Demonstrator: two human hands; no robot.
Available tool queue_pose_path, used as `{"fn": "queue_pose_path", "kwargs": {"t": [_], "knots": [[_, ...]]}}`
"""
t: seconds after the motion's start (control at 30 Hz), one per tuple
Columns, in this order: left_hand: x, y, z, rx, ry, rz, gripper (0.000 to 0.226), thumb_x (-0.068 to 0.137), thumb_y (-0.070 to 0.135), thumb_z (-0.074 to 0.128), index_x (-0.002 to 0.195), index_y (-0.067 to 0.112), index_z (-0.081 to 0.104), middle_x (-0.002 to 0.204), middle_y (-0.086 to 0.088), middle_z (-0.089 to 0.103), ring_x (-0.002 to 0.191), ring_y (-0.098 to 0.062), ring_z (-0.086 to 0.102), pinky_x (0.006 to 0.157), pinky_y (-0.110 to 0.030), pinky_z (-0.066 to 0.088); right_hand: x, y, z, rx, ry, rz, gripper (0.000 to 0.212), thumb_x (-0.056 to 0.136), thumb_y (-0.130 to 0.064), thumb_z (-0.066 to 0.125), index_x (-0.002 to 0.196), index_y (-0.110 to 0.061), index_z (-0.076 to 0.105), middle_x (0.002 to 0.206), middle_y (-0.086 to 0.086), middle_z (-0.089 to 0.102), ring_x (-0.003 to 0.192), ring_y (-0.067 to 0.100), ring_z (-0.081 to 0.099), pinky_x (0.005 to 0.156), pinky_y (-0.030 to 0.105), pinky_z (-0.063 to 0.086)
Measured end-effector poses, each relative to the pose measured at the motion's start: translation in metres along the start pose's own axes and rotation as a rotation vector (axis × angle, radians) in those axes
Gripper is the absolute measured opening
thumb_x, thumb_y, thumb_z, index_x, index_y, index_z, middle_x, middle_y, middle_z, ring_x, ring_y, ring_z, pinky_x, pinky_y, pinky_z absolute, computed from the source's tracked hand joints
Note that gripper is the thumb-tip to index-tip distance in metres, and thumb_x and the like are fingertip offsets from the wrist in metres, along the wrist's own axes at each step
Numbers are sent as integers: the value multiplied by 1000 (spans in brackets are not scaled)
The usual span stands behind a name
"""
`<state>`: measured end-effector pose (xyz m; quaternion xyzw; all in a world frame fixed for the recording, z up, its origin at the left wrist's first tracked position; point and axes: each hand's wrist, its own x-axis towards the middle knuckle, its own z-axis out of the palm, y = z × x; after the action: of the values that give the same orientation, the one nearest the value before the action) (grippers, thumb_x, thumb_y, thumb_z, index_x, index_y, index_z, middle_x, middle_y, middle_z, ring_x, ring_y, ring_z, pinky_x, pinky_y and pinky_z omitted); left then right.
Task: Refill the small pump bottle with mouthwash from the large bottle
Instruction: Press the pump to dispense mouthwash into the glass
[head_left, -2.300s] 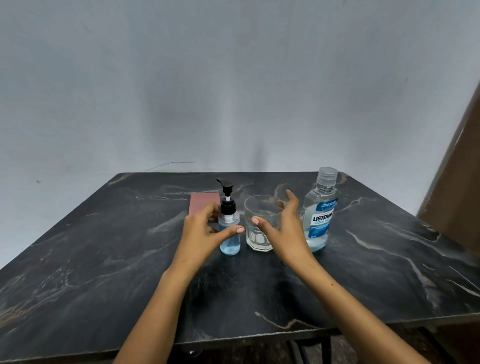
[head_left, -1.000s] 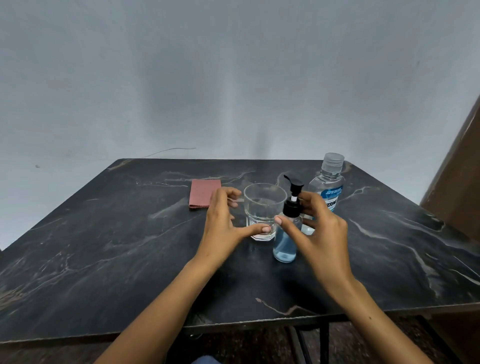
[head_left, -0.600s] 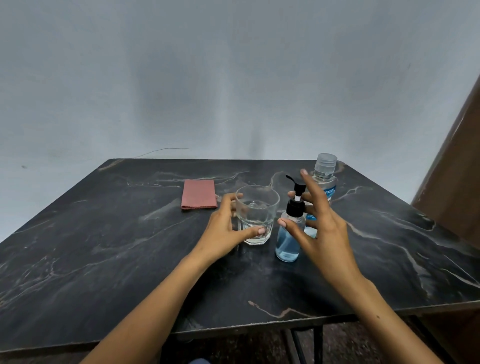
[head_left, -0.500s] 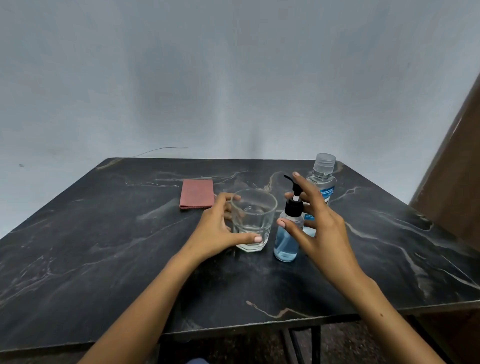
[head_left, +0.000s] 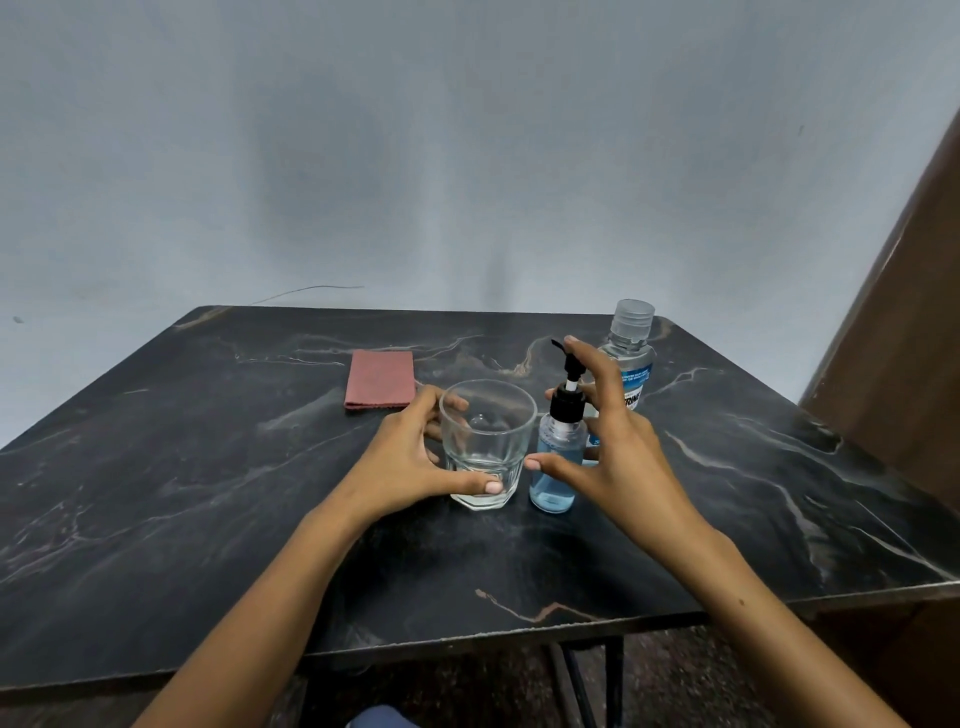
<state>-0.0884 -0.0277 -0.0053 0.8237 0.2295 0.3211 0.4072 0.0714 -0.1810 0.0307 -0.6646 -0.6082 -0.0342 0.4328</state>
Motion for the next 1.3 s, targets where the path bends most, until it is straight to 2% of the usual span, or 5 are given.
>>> {"fn": "queue_pose_path", "kwargs": {"t": [0.23, 0.43, 0.7, 1.0, 1.3], "knots": [[-2, 1, 0, -4, 5, 1, 79, 41, 56, 87, 109, 35, 53, 108, 14, 65, 96, 0, 63, 72, -18, 51, 6, 13, -3, 154, -40, 13, 88, 73, 2, 69, 127, -49, 22, 118, -3, 57, 104, 11, 63, 82, 24, 49], [-2, 0, 0, -3, 12, 5, 81, 40, 58, 86, 110, 35, 53, 108, 14, 64, 96, 1, 63, 70, -16, 51, 4, 11, 7, 72, 20, 20, 101, 66, -20, 85, 124, -58, 13, 126, -4, 51, 113, 5, 53, 86, 0, 35], [-3, 0, 0, -14, 6, 4, 81, 40, 59, 87, 111, 37, 52, 112, 14, 64, 98, 1, 63, 72, -21, 52, 5, 11, 4, 6, -39, 6, 111, 71, -18, 82, 134, -59, 1, 127, -2, 60, 109, 6, 59, 95, 19, 41], [-2, -2, -1, -15, 4, 3, 79, 41, 59, 87, 109, 39, 53, 112, 15, 64, 99, -1, 63, 73, -25, 55, 43, -14, -49, 11, -551, 17, 98, 63, -14, 87, 135, -43, 26, 120, -10, 58, 100, 9, 67, 92, 35, 54], [-3, -3, -1, -9, 1, 5, 78, 41, 61, 86, 107, 42, 52, 112, 18, 63, 99, 2, 62, 71, -19, 52, 50, -17, -57, 161, -802, 158, 105, 67, -9, 84, 138, -50, 20, 116, 2, 64, 107, 17, 66, 86, 35, 56]]}}
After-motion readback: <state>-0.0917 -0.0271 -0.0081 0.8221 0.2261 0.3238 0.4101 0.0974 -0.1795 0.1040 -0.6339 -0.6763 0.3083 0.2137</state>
